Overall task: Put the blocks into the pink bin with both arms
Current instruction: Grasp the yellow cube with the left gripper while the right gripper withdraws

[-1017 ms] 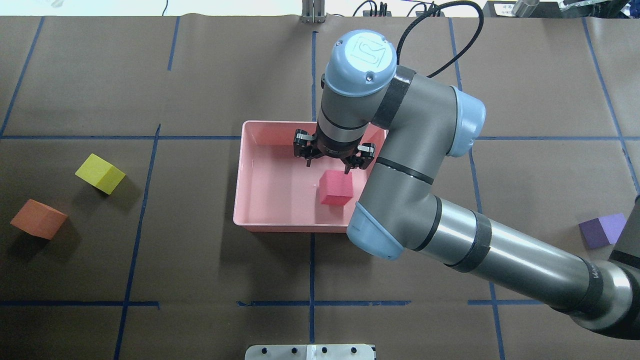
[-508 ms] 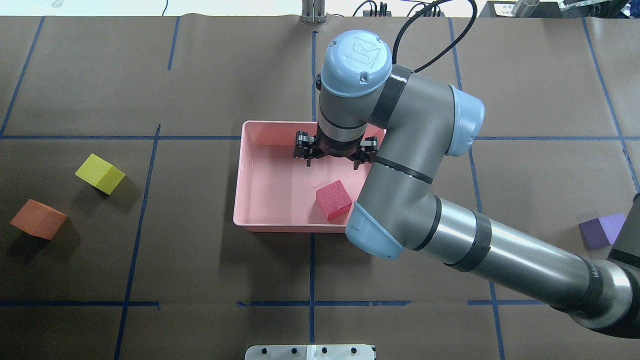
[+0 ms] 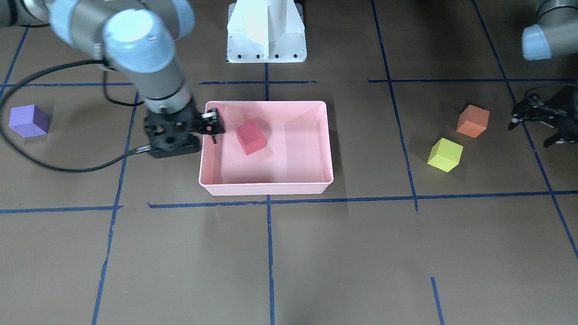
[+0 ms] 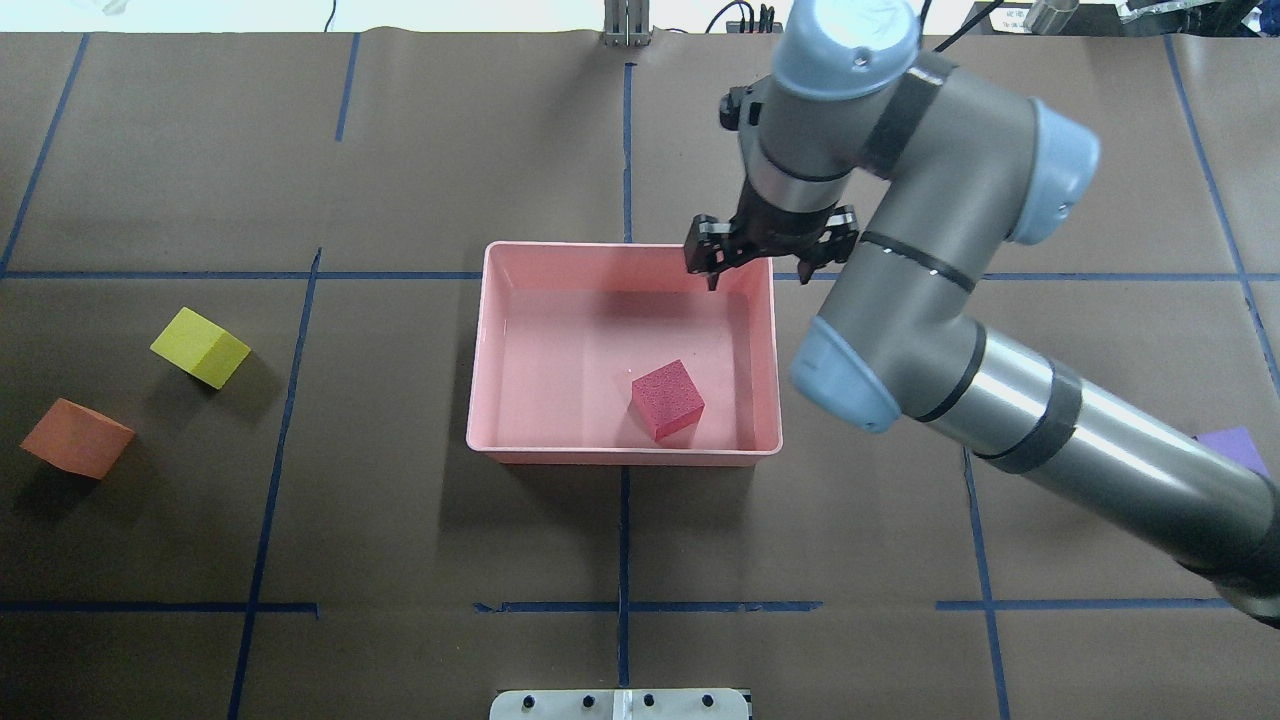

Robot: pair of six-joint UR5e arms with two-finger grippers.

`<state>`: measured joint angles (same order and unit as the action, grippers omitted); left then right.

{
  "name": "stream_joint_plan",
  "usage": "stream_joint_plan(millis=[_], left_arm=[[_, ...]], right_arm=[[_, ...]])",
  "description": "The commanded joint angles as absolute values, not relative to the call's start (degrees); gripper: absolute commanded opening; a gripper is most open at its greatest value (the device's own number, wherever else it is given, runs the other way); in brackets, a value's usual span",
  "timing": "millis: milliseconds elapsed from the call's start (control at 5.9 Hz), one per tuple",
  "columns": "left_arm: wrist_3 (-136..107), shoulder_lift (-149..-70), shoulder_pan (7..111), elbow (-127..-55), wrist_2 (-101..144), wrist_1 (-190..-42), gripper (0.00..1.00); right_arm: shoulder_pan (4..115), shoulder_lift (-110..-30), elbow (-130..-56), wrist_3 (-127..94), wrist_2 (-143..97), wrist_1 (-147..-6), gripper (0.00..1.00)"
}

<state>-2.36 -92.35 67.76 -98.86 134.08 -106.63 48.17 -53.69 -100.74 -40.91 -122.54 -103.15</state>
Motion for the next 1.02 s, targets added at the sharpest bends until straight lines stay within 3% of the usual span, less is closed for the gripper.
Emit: stream_joint_plan(millis=[0, 339, 847], left_arm=[[-13.73, -95.87, 61.73, -98.70, 133.25, -107.31, 1.00], [-19.92, -96.50, 55.92, -94.86, 129.13, -114.13, 1.00], [-24.50, -96.85, 53.01, -90.97, 129.11, -118.39, 1.00]], right_arm=[[55.69, -61.31, -104.31, -25.47, -126.63, -103.18, 1.00], [58.79, -67.48, -108.44, -19.53, -127.88, -103.18, 1.00], [58.80, -68.20, -108.63, -19.42, -127.88, -103.10, 1.00]])
